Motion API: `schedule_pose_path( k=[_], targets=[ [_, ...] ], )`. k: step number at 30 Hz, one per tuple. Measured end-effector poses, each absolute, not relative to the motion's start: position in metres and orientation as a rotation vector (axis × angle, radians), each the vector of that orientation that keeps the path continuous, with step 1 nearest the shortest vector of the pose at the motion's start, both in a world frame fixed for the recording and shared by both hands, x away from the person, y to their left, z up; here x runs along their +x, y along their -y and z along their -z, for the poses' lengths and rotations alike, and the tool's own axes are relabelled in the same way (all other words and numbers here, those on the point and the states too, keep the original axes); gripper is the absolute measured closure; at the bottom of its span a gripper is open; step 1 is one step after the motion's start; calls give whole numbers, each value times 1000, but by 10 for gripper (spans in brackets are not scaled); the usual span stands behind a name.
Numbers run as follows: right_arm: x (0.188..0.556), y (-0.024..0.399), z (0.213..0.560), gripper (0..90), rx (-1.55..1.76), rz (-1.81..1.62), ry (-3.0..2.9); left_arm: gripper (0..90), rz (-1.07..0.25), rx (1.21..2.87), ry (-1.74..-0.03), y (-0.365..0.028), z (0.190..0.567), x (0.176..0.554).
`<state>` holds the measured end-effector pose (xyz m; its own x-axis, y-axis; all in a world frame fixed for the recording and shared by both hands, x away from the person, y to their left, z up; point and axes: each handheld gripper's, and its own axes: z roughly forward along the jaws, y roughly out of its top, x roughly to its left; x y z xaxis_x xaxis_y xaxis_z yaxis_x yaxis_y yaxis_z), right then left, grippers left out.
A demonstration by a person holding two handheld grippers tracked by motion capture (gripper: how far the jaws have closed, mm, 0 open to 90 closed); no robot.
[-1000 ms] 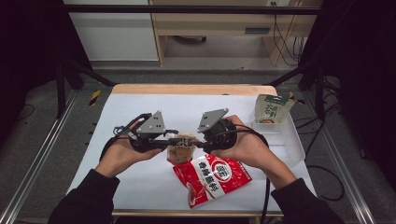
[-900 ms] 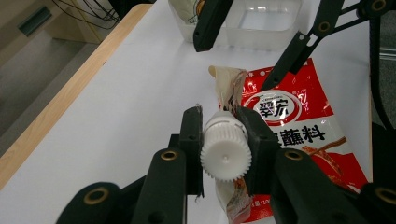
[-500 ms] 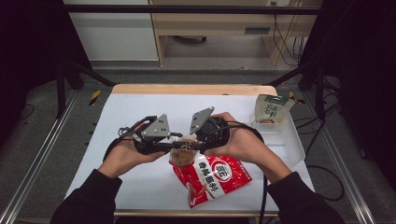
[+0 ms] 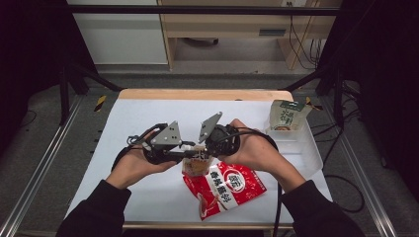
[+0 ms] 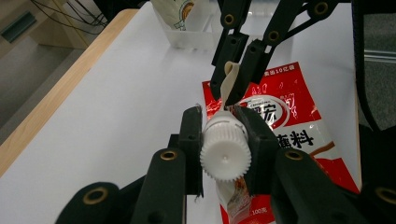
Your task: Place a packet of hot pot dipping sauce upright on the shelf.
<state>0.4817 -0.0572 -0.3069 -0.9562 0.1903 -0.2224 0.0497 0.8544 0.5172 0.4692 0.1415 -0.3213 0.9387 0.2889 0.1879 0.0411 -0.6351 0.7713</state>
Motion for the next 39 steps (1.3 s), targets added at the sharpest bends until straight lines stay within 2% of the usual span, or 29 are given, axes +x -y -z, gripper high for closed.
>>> schedule_pose_path(
  k=[4,9,13,27,39],
  targets=[
    [482,57,300,881,203,-741,-2758,700,-356,2186,-273,-143,321,471],
    [486,64,285,885,176,-698,-2737,420,-377,2127,-325,-145,320,471],
    [490,75,275,885,204,-668,-2719,311,-384,2118,-353,-150,321,471],
    [504,127,249,885,332,-687,-2647,159,-394,2126,-472,-177,356,469],
    [509,164,238,884,426,-719,-2581,104,-443,2134,-549,-204,388,448]
  ],
)
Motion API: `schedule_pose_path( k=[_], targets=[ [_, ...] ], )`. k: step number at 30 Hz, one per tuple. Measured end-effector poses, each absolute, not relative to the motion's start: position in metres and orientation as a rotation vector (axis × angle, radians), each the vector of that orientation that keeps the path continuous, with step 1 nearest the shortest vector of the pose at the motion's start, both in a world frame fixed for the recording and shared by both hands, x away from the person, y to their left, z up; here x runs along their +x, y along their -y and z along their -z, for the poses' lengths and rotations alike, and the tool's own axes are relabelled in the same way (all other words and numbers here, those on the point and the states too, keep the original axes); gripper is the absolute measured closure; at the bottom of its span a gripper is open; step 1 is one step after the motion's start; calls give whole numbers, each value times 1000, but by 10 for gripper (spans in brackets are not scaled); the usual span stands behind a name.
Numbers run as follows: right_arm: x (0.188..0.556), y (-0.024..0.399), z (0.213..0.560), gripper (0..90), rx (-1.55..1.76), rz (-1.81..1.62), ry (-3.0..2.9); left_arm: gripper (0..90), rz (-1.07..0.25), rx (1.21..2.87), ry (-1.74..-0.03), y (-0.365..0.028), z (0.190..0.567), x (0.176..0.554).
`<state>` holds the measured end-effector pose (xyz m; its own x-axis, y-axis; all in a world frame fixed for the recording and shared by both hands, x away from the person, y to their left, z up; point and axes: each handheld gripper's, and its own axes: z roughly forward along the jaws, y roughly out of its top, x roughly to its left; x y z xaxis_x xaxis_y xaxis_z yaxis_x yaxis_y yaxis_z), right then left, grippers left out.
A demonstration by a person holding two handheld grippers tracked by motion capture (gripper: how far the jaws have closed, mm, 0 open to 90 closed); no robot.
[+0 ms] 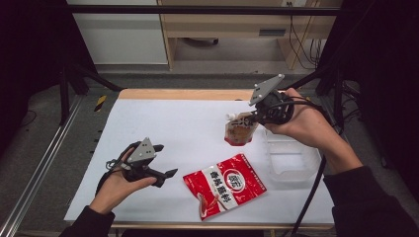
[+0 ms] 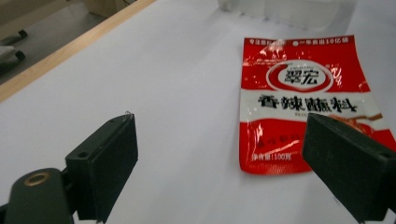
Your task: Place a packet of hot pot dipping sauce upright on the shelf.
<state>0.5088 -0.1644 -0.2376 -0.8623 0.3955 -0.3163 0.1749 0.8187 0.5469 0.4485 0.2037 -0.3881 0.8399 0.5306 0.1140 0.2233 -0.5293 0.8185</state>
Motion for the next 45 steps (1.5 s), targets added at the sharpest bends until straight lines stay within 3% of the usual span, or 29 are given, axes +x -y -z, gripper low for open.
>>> schedule_pose_path(
  k=[11,25,35,45],
  targets=[
    [505,195,226,884,471,-748,-2518,84,-491,2125,-655,-237,424,431],
    [506,231,225,884,540,-730,-2473,73,-563,2064,-753,-260,438,428],
    [511,255,230,884,580,-712,-2455,73,-599,2056,-788,-267,442,428],
    [524,277,257,884,622,-654,-2463,73,-609,2064,-794,-268,443,428]
  ],
)
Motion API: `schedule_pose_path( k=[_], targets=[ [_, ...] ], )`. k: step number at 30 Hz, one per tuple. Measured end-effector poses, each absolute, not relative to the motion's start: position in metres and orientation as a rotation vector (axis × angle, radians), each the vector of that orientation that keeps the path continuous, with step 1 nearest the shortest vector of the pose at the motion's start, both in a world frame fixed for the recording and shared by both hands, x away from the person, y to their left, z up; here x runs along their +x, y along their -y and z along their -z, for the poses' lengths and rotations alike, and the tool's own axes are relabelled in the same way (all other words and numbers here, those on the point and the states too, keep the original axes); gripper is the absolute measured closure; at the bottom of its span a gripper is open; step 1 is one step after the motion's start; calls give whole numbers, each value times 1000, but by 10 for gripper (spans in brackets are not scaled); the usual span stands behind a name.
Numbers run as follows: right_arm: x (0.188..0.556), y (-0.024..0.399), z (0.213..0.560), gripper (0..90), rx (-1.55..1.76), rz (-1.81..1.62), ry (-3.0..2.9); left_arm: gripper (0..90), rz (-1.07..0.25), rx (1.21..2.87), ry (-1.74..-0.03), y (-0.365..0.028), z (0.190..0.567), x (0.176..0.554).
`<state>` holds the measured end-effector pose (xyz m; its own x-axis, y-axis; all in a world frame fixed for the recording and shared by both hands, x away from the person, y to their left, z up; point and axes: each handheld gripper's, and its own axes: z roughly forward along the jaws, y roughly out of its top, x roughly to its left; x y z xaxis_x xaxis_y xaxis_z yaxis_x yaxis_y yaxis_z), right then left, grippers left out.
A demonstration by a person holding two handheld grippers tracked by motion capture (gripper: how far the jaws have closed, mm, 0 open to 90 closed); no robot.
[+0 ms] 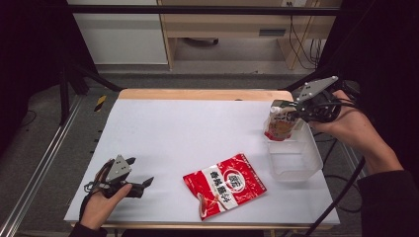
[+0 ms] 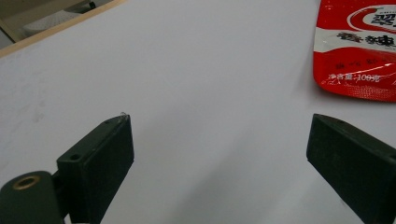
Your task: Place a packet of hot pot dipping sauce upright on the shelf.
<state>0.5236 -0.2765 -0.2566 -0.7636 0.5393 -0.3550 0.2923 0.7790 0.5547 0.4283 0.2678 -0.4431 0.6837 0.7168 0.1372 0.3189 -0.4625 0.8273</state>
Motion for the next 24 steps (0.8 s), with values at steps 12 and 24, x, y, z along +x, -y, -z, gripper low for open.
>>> schedule_pose_path(
  k=[12,24],
  targets=[
    [542,295,280,884,677,-638,-2456,73,-608,2067,-795,-267,444,428],
    [549,298,303,883,696,-617,-2477,73,-605,2075,-789,-266,444,428]
  ],
)
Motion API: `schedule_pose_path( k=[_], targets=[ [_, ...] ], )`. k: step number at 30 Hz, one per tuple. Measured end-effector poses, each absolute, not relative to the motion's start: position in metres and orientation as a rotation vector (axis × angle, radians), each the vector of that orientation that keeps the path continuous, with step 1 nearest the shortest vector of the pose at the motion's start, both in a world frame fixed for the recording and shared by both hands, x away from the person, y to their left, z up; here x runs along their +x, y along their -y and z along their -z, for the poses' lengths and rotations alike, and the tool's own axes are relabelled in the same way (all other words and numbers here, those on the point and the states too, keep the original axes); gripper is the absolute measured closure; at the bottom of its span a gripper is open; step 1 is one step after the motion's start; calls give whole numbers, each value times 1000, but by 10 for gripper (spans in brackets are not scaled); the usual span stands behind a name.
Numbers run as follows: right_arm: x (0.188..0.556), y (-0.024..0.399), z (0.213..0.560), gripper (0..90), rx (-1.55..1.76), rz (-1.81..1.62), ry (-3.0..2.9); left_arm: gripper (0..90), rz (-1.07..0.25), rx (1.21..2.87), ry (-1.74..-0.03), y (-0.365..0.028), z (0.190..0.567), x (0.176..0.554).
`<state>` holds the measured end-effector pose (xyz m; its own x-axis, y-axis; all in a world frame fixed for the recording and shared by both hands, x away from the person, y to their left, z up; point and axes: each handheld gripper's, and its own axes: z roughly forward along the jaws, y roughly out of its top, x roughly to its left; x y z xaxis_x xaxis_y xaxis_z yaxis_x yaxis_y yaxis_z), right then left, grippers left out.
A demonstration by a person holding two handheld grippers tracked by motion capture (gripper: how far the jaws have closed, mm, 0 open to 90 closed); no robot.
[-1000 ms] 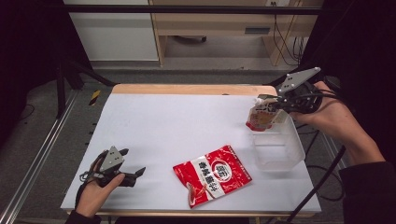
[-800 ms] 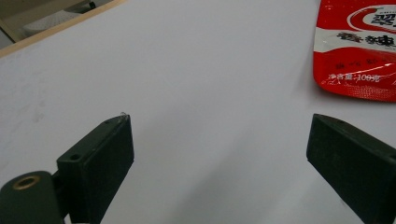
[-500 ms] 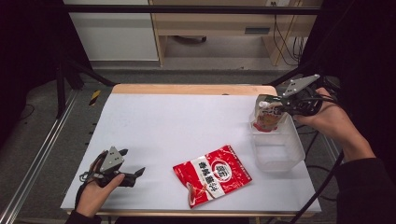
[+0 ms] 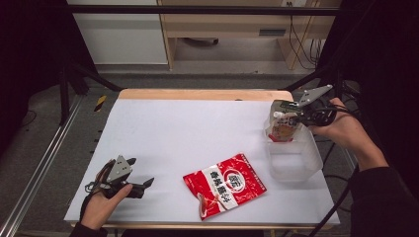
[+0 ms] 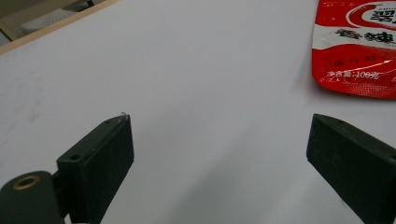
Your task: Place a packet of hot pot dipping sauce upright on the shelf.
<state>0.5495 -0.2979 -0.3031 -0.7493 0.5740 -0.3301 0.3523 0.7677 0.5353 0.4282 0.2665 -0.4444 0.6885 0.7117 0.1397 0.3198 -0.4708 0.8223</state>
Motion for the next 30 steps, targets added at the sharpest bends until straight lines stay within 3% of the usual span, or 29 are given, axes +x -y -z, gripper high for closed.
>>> schedule_pose_path(
  k=[30],
  targets=[
    [560,300,342,879,771,-629,-2511,73,-595,2085,-778,-264,445,427]
  ],
)
